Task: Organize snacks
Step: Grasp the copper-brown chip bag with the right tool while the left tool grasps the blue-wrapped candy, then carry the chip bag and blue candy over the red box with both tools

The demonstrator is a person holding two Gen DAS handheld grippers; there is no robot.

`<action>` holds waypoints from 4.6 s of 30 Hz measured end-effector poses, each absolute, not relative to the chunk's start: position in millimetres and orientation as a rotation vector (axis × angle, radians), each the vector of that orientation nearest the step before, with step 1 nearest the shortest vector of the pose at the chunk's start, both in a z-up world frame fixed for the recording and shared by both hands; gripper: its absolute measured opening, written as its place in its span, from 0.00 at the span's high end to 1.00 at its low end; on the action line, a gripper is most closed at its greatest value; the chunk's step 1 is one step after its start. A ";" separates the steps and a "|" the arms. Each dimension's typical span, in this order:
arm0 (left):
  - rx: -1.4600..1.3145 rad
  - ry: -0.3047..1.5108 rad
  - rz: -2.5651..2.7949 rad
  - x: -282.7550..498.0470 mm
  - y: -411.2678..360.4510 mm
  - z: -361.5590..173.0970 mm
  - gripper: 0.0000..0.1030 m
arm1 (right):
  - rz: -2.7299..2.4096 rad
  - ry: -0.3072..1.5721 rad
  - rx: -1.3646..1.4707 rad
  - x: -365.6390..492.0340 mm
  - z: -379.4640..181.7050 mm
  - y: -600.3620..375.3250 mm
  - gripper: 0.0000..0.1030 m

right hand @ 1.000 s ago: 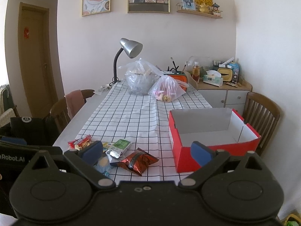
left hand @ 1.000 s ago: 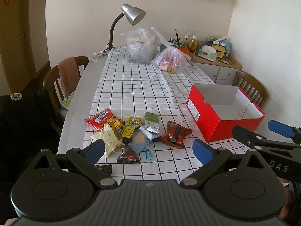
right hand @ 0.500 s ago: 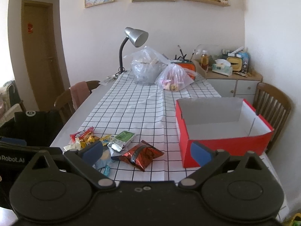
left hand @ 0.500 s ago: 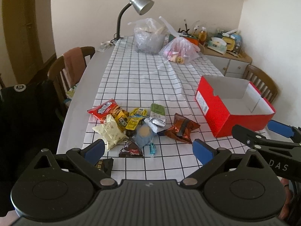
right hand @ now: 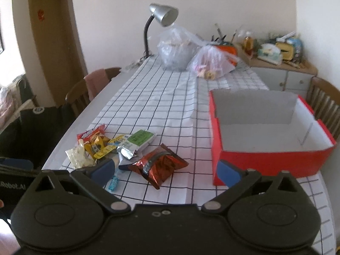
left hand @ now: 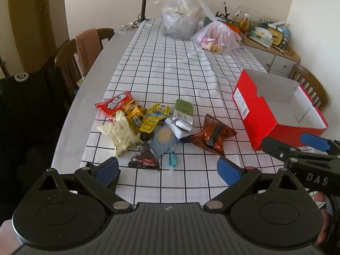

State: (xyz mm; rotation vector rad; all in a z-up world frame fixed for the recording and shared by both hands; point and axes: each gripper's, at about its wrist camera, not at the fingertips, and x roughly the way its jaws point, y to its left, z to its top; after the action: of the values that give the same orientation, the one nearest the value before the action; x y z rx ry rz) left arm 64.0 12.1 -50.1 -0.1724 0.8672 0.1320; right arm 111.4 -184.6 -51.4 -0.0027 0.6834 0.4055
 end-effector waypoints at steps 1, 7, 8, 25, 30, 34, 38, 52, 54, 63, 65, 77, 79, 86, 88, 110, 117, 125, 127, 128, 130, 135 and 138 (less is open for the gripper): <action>-0.172 0.865 0.137 66.4 12.6 -53.1 0.03 | 0.417 0.696 -0.003 117.0 -51.7 -183.0 0.01; -0.152 0.863 0.141 79.1 9.2 -75.2 0.04 | 0.427 0.813 0.020 156.2 -58.4 -163.8 0.03; -0.146 0.860 0.139 80.9 7.9 -78.0 0.04 | 0.425 0.838 0.034 163.1 -61.2 -160.5 0.03; -0.061 0.932 0.052 133.2 -15.1 -122.6 0.33 | 0.254 1.141 0.156 247.1 -111.2 -126.8 0.26; -0.065 0.978 0.044 147.2 -13.0 -135.5 0.37 | 0.194 1.182 0.204 255.3 -125.4 -129.0 0.28; -0.072 1.018 0.038 157.3 -10.2 -145.2 0.42 | 0.180 1.189 0.225 259.8 -130.5 -126.4 0.30; -0.129 1.068 0.043 164.4 -1.4 -153.8 0.48 | 0.191 1.200 0.241 260.4 -133.5 -126.1 0.36; -0.165 1.127 0.084 172.3 8.6 -165.6 0.74 | 0.251 1.166 0.220 245.0 -133.2 -127.8 0.65; -0.170 1.130 0.081 172.5 9.6 -165.8 0.86 | 0.258 1.153 0.209 242.9 -132.1 -128.5 0.67; -0.234 1.135 0.087 163.6 17.0 -165.0 0.90 | 0.245 1.125 0.199 228.7 -127.1 -140.3 0.71; -0.248 1.129 0.080 158.2 16.7 -160.3 0.90 | 0.246 1.116 0.202 223.5 -124.0 -143.1 0.72; -0.280 1.063 -0.005 128.7 14.5 -111.8 0.90 | 0.283 1.030 0.192 178.8 -77.9 -161.7 0.72; -0.280 1.048 -0.023 123.1 14.1 -100.1 0.90 | 0.287 1.006 0.187 171.1 -67.2 -166.6 0.71; -0.249 0.974 -0.102 114.5 5.6 -57.2 0.90 | 0.265 0.914 0.151 146.5 -30.0 -188.2 0.71; -0.239 0.957 -0.121 115.0 1.3 -45.3 0.90 | 0.251 0.890 0.143 143.3 -21.2 -195.6 0.71; -0.152 0.911 -0.159 205.9 -134.2 5.9 0.90 | 0.211 0.844 0.078 218.1 -5.5 -329.6 0.71; -0.146 0.951 -0.137 249.2 -182.3 -5.1 0.90 | 0.219 0.868 0.054 258.2 -22.6 -371.7 0.71; -0.129 1.025 -0.103 293.5 -224.1 -32.4 0.90 | 0.262 0.931 0.002 298.2 -51.8 -393.5 0.71; -0.128 1.048 -0.091 304.4 -230.5 -41.1 0.90 | 0.289 0.952 -0.013 305.4 -60.3 -391.1 0.71; -0.127 1.058 -0.081 309.4 -232.6 -45.5 0.90 | 0.298 0.960 -0.020 308.1 -64.5 -389.6 0.71; -0.130 1.083 -0.067 319.2 -235.7 -54.2 0.90 | 0.319 0.971 -0.042 312.5 -71.2 -385.8 0.71; -0.120 1.136 -0.025 339.0 -240.8 -75.3 0.90 | 0.360 1.008 -0.085 323.4 -87.2 -378.0 0.71; -0.113 1.165 -0.011 347.0 -242.9 -85.7 0.90 | 0.374 1.032 -0.101 327.6 -95.8 -377.1 0.71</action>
State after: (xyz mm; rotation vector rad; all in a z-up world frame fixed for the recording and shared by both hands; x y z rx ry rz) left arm 347.0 -242.9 -85.7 -0.1127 1.1646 -0.0106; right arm 327.6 -377.1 -95.8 -0.1005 1.0319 0.3737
